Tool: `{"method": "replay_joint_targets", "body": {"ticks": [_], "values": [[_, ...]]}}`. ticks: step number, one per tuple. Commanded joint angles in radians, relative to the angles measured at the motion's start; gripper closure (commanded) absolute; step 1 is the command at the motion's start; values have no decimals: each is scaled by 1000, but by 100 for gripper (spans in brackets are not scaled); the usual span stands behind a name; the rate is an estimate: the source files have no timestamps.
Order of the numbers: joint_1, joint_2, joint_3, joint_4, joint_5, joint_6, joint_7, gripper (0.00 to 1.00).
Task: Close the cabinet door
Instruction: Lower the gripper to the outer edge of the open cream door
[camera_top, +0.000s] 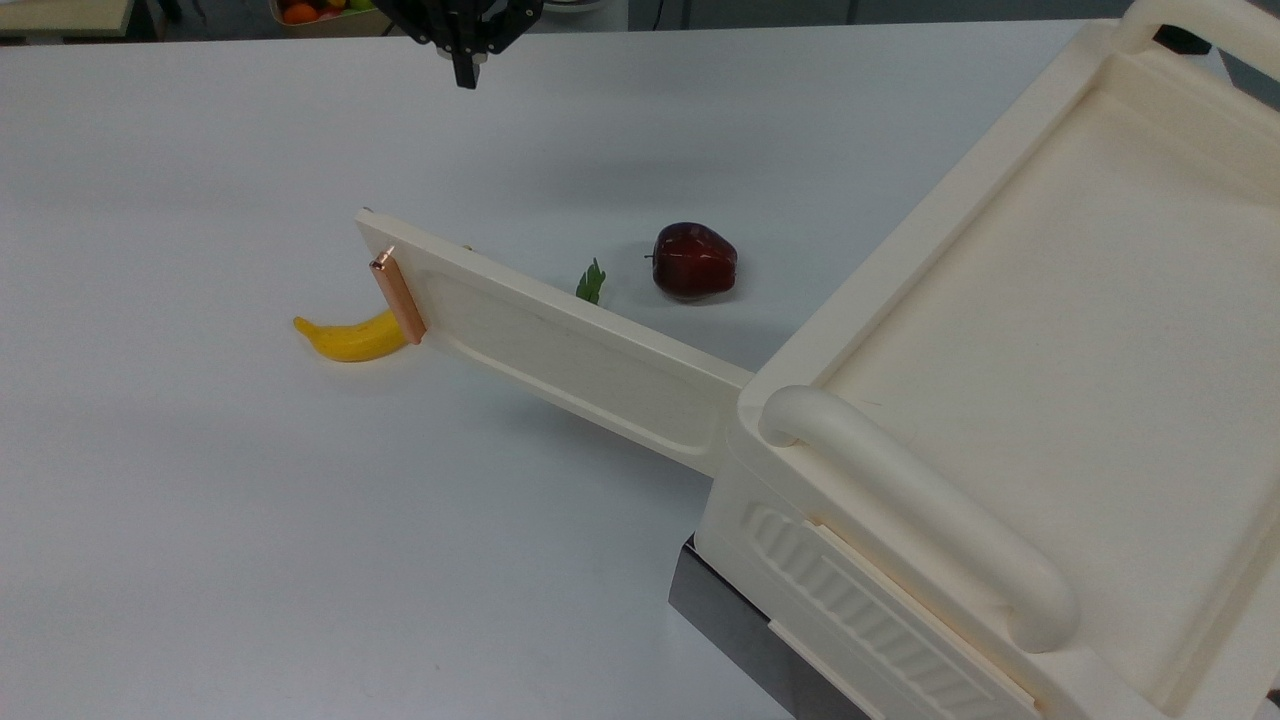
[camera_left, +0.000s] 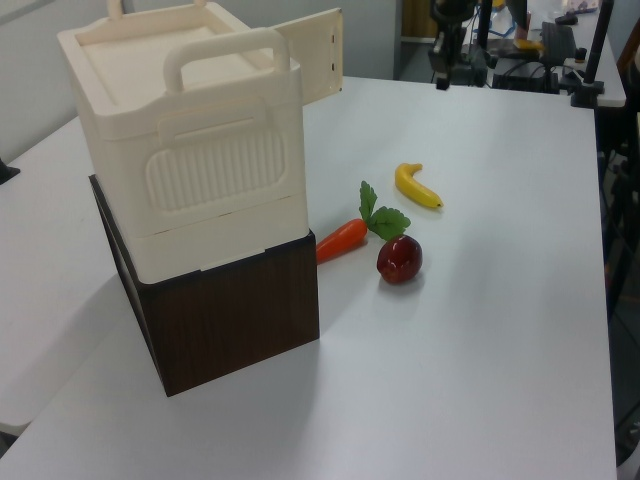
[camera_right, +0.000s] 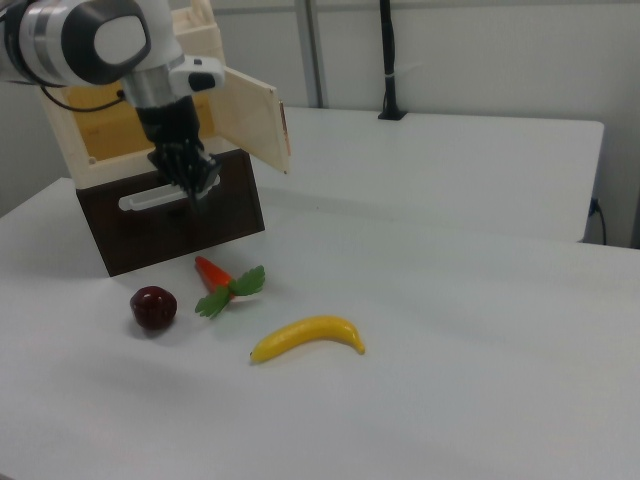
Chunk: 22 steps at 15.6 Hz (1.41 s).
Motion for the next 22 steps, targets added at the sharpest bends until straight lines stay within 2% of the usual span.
{"method": "replay_joint_targets", "body": {"ticks": [1, 5, 13, 17, 22], "values": [[-14, 58, -2, 135, 1, 80, -3, 100], [-14, 60, -3, 158, 5, 336, 32, 100], [-7, 162, -2, 175, 10, 787, 78, 100], [-5, 219, -2, 175, 5, 910, 87, 100], [-4, 219, 0, 169, 11, 921, 127, 100]]}}
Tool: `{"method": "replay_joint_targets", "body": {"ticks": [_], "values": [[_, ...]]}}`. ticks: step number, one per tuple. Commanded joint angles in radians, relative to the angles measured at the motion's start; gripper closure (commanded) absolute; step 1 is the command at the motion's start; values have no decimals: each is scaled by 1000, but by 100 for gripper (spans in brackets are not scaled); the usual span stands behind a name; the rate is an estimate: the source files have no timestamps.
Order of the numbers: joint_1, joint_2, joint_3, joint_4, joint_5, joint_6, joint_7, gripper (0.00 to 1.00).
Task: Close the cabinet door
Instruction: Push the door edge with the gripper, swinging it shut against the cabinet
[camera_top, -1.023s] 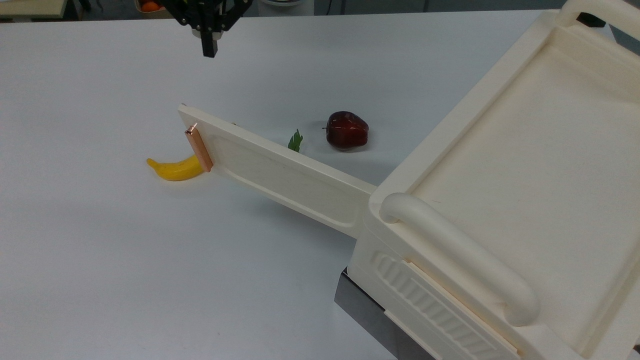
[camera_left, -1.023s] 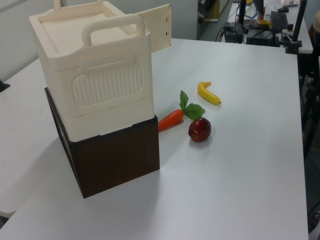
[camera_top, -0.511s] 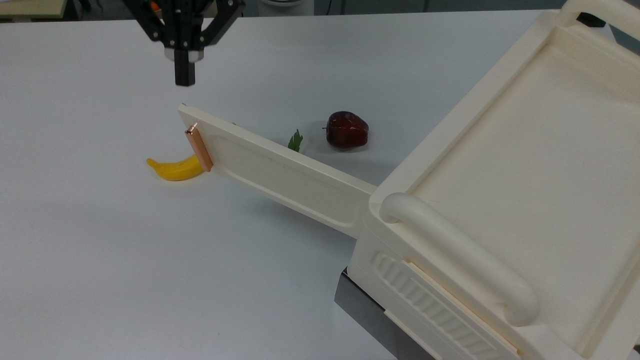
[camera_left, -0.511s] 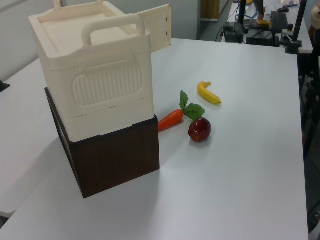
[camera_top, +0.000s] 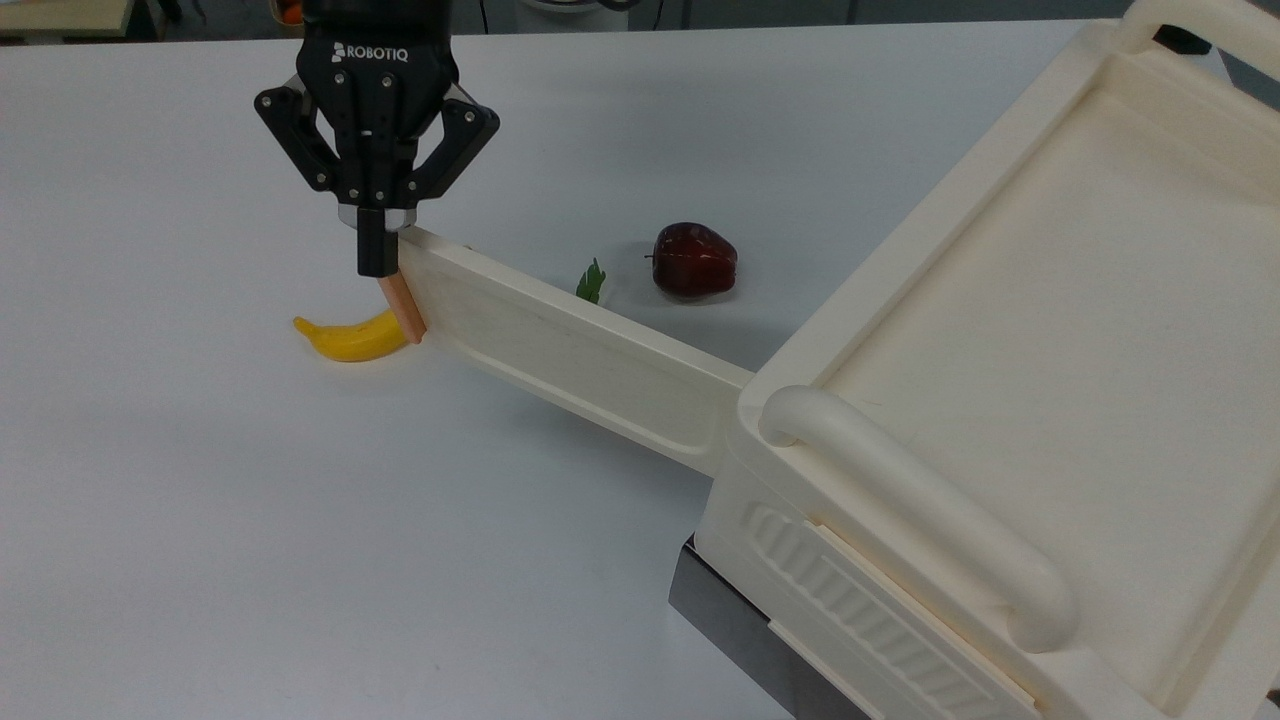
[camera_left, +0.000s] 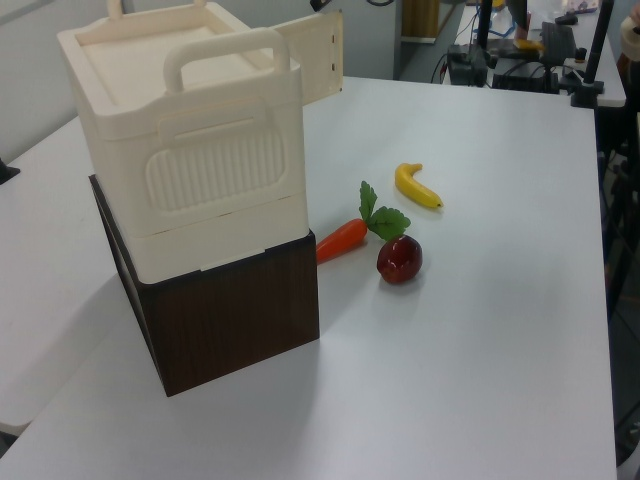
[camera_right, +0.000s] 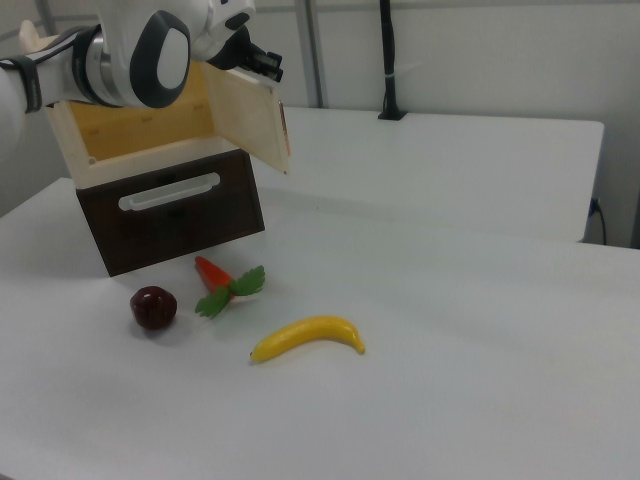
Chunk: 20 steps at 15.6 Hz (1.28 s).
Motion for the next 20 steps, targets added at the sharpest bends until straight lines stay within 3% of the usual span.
{"method": "replay_joint_targets", "body": {"ticks": [1, 11, 20], "values": [[14, 1, -1, 14, 12, -1, 26, 100], [43, -43, 17, 12, 20, -202, 67, 100], [74, -69, 104, 12, 100, -333, 144, 100]]}}
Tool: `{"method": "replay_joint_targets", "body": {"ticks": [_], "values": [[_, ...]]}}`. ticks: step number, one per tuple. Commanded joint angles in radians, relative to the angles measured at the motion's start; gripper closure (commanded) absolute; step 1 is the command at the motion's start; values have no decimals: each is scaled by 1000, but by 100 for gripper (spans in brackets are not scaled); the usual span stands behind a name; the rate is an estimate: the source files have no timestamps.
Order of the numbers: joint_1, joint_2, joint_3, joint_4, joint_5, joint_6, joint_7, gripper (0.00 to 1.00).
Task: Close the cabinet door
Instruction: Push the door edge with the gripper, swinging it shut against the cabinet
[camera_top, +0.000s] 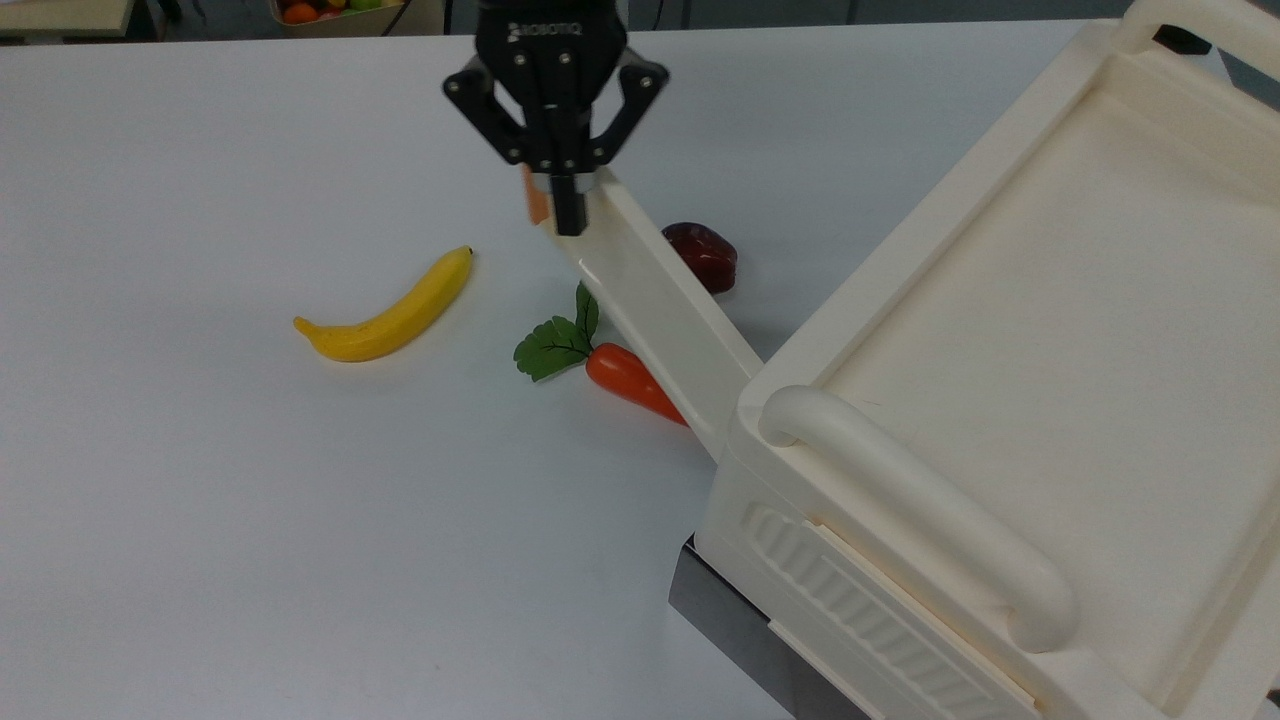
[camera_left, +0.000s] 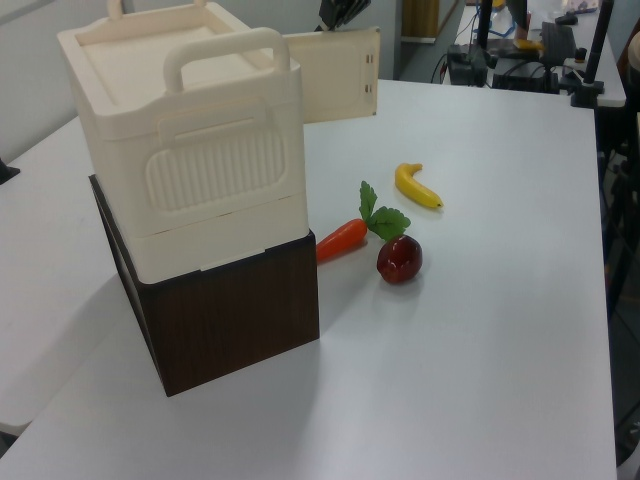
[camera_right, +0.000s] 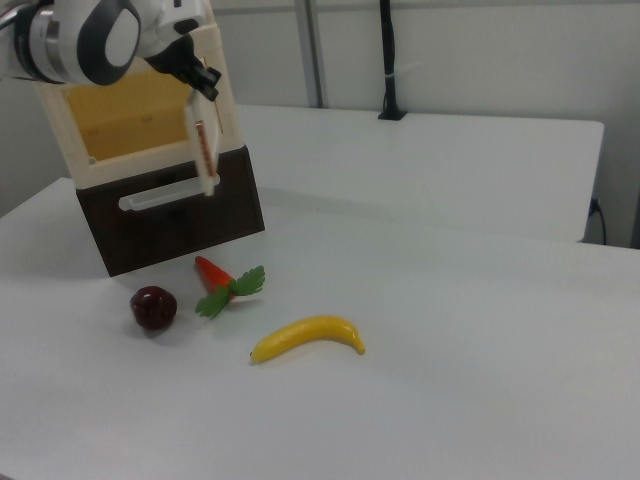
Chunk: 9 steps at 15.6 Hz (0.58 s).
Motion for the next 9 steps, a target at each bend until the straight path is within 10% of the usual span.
{"method": "replay_joint_targets", "body": {"ticks": [1, 9], "values": [[31, -18, 30, 1, 29, -50, 71, 100], [112, -4, 127, -1, 26, -33, 289, 100]]}}
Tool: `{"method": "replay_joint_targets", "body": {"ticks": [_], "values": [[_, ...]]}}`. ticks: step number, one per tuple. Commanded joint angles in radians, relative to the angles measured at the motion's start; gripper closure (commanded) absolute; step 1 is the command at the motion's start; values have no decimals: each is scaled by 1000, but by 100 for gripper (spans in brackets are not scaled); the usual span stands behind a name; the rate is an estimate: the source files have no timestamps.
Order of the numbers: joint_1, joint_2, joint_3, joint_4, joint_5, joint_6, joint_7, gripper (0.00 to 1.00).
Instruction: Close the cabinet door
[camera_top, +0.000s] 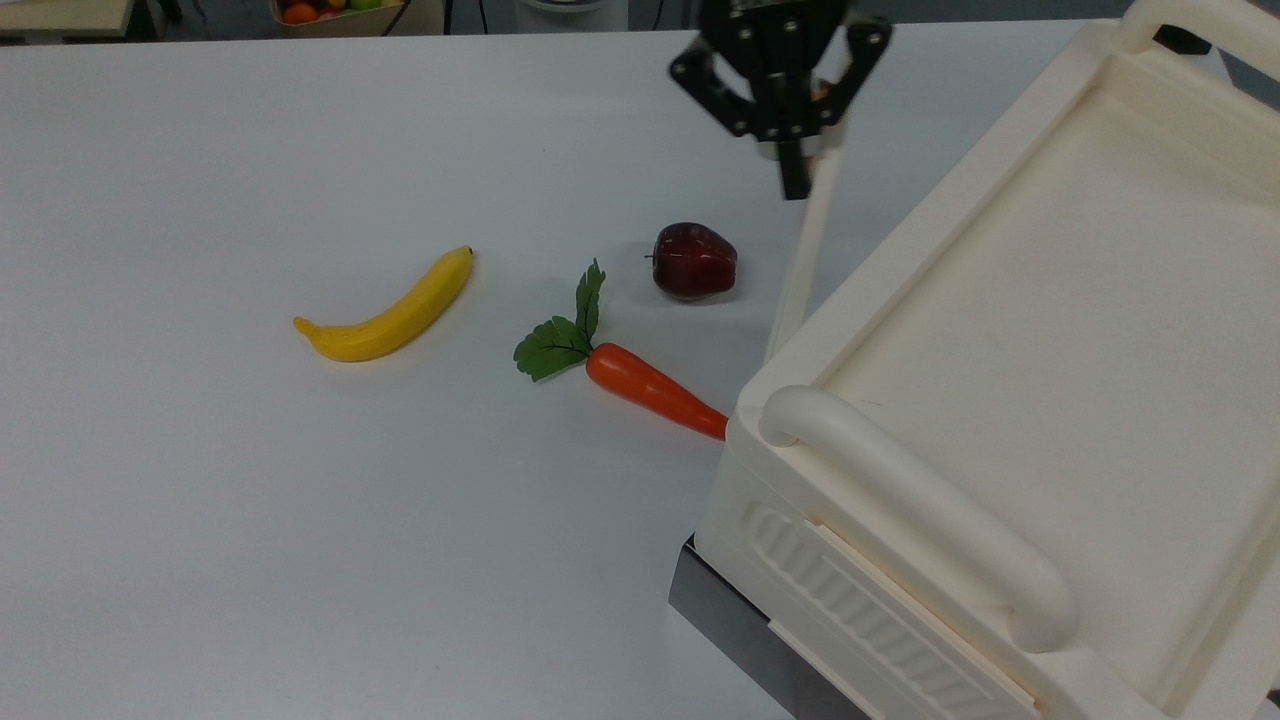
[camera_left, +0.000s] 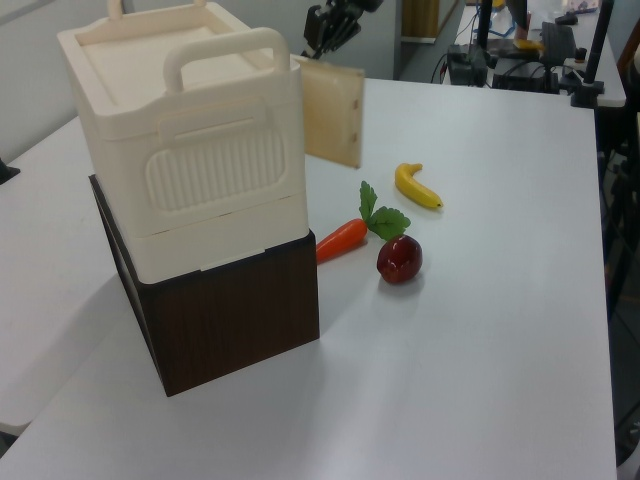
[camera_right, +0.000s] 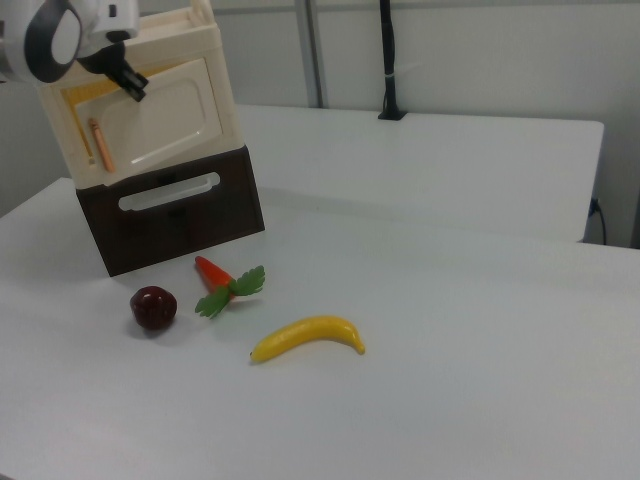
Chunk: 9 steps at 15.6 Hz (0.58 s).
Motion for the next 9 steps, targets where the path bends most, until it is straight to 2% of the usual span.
{"method": "replay_joint_targets", "body": {"ticks": [1, 9], "values": [[39, -1, 34, 2, 11, -14, 104, 100], [26, -1, 37, -1, -1, -25, 105, 100]]}}
